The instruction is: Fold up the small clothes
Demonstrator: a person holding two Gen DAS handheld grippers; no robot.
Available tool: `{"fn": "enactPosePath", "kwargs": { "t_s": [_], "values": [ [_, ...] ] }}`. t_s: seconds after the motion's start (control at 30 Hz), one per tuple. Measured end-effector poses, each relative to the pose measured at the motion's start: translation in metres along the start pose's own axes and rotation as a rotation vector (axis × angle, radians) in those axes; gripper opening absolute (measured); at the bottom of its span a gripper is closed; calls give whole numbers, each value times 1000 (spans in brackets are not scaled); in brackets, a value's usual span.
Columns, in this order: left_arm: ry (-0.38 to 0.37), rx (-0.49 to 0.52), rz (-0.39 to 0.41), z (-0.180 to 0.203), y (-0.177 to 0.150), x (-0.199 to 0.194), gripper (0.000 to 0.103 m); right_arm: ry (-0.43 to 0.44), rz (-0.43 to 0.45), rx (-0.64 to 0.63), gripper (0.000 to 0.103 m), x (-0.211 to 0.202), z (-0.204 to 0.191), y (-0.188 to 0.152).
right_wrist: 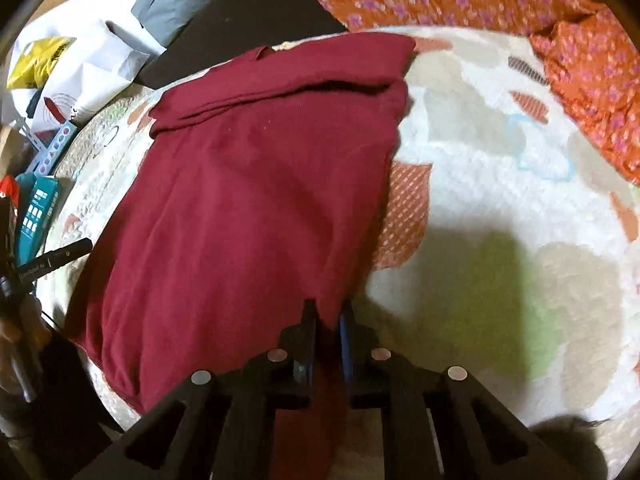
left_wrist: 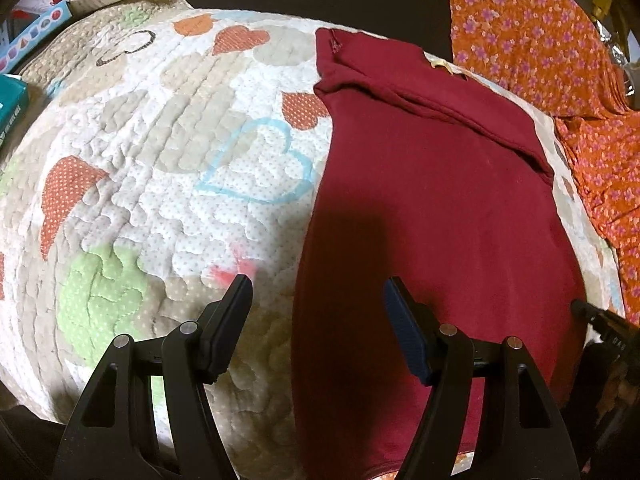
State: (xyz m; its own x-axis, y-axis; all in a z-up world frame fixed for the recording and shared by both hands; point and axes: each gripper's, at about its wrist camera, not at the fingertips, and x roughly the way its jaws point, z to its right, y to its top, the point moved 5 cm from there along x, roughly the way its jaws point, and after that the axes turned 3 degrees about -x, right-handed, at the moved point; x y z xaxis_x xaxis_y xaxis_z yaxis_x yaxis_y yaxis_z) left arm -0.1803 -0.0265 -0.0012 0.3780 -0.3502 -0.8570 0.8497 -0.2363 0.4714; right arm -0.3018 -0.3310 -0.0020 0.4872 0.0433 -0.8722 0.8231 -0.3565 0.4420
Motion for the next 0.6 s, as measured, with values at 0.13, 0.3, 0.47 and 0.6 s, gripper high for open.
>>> {"fn": "enactPosePath", "kwargs": {
  "t_s": [0.13,0.3,0.47,0.6],
  "values": [
    [4,12,-18,1,-5,2,68,-39,3,5,9,-9,11,-4],
    [7,-3,-37,-4,-14,6,68,-38,-22,30,9,-4,14,-10],
    [34,30,-31,-4,-20,7,68,74,11,120,58,-24,15,-14],
    [41,32,-24,-6,-22,7,68,96,-24,137,60,-25,9,-28]
  ]
}}
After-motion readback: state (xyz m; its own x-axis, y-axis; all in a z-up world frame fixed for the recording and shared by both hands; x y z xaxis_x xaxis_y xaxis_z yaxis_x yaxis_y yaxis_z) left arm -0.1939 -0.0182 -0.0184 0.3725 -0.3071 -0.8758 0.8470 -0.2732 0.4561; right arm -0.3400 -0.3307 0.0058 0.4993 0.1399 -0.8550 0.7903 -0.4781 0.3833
